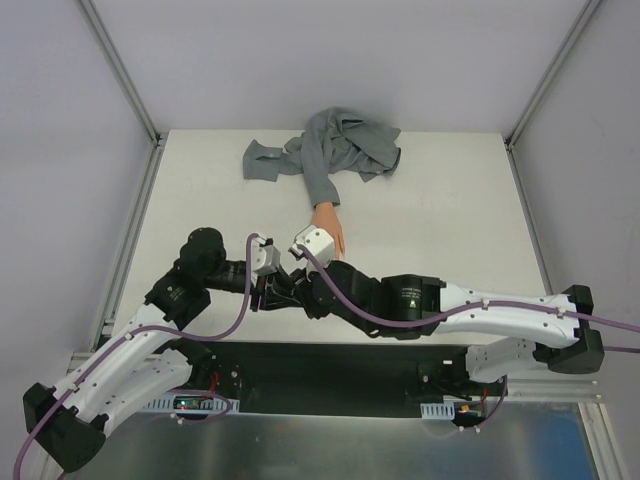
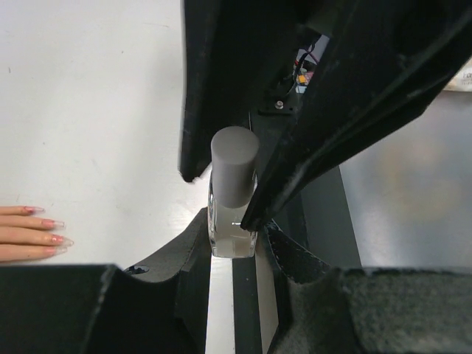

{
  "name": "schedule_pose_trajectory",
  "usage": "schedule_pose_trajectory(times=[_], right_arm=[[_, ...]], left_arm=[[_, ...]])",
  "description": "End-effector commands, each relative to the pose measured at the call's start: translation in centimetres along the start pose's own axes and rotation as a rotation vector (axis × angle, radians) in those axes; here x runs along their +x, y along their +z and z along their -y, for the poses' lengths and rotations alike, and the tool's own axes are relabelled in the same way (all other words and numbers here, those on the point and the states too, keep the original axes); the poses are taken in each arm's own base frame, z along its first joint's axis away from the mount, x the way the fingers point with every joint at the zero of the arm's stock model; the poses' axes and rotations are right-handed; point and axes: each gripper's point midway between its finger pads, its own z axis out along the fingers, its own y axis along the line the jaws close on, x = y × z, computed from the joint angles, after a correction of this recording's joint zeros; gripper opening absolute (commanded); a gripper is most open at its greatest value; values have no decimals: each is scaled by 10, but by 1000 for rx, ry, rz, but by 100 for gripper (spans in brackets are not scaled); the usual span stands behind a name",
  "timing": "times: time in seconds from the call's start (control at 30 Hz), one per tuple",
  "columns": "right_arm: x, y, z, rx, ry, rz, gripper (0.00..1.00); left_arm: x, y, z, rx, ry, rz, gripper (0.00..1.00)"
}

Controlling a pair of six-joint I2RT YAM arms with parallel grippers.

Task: Paint the nails

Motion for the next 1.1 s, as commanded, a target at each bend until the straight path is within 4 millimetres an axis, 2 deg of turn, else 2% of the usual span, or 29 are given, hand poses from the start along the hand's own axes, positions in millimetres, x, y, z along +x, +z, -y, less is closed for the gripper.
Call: schedule_pose_trajectory(times=[0.0, 0.03, 0.1, 0.13, 0.17, 0.23, 0.3, 0.37, 0.43, 0.5, 0.53, 0.57, 0.6, 0.7, 0.83, 1.07], right_arm=[[-1, -15, 6, -1, 0, -27, 46], [-13, -22, 3, -36, -8, -14, 52], [-19, -34, -1, -113, -24, -38, 64], [-24, -42, -11, -189, -32, -43, 69], [-27, -47, -8, -213, -67, -50, 75], [-24, -58, -17, -319, -107, -81, 82], [-28, -63, -19, -382, -184, -85, 84], [-25, -71, -26, -484, -239, -104, 83], [-23, -76, -29, -568, -294, -119, 77], [-28, -74, -21, -582, -344, -100, 70], [-27, -79, -25, -633, -352, -100, 65], [-30, -77, -18, -641, -346, -92, 57], [-29, -75, -18, -659, -345, -96, 56], [-31, -74, -21, -714, -360, -89, 55], [-34, -75, -35, -804, -373, -75, 55], [-35, -67, -44, -858, -393, -52, 53]], left_arm=[[-36, -1, 5, 20, 131, 78, 0], [-35, -1, 6, 28, 130, 76, 0], [-35, -1, 8, 44, 128, 75, 0], [-34, 0, 8, 47, 126, 74, 0], [-35, -1, 9, 50, 127, 74, 0], [-34, -1, 12, 67, 123, 71, 0], [-34, -1, 17, 93, 120, 72, 0], [-35, -2, 23, 125, 120, 73, 0], [-33, -2, 33, 201, 96, 67, 0], [-34, -3, 40, 249, 82, 64, 0], [-34, -4, 44, 277, 77, 63, 0], [-34, -4, 45, 282, 80, 64, 0], [-34, -4, 45, 283, 79, 64, 0], [-34, -5, 47, 297, 80, 64, 0], [-34, -4, 47, 296, 76, 62, 0], [-34, -4, 46, 293, 74, 62, 0]])
